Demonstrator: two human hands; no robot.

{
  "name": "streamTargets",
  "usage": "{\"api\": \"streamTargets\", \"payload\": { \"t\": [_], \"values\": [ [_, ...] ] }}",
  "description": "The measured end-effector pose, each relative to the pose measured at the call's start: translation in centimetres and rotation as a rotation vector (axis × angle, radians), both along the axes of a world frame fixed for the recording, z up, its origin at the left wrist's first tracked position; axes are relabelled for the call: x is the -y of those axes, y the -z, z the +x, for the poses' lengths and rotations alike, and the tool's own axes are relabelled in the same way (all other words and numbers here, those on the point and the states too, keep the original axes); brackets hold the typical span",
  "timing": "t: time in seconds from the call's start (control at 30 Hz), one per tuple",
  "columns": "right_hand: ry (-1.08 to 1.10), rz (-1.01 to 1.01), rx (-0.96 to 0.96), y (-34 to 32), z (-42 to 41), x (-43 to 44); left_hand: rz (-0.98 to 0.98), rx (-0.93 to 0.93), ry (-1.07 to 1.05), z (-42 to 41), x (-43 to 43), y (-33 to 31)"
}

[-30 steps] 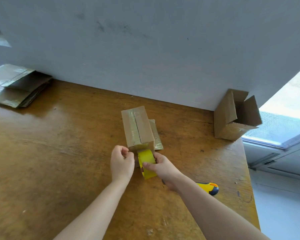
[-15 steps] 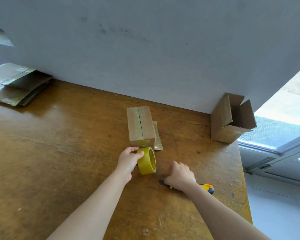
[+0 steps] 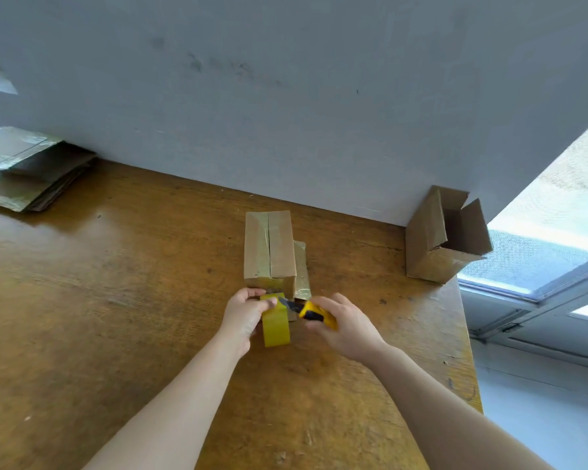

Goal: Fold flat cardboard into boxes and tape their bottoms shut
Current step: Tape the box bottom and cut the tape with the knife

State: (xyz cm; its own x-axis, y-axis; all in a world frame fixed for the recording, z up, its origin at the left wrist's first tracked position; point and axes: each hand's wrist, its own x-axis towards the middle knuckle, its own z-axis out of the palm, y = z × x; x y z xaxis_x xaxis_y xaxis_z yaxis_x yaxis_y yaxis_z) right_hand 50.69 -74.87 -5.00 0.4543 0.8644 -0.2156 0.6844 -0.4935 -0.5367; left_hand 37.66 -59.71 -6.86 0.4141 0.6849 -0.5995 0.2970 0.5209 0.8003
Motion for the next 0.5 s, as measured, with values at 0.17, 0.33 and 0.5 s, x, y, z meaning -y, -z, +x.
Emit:
{"api": "streamTargets", "payload": {
  "t": [0.17,0.33,0.5],
  "values": [
    [-0.078,-0.066,0.307,-2.0,-1.0,-3.1,0.034,-0.019,-0.002,-0.3,-0.3,-0.2],
    [-0.111,-0.225,0.443,-3.2,-1.6,-4.6,0.058,-0.025,0.018,-0.4,-0.5,-0.4],
    [-0.127,-0.339,0.501,-4.5,-2.3,-5.6,0.090,-0.044,0.037,-0.5,-0.5,-0.1]
  ]
}}
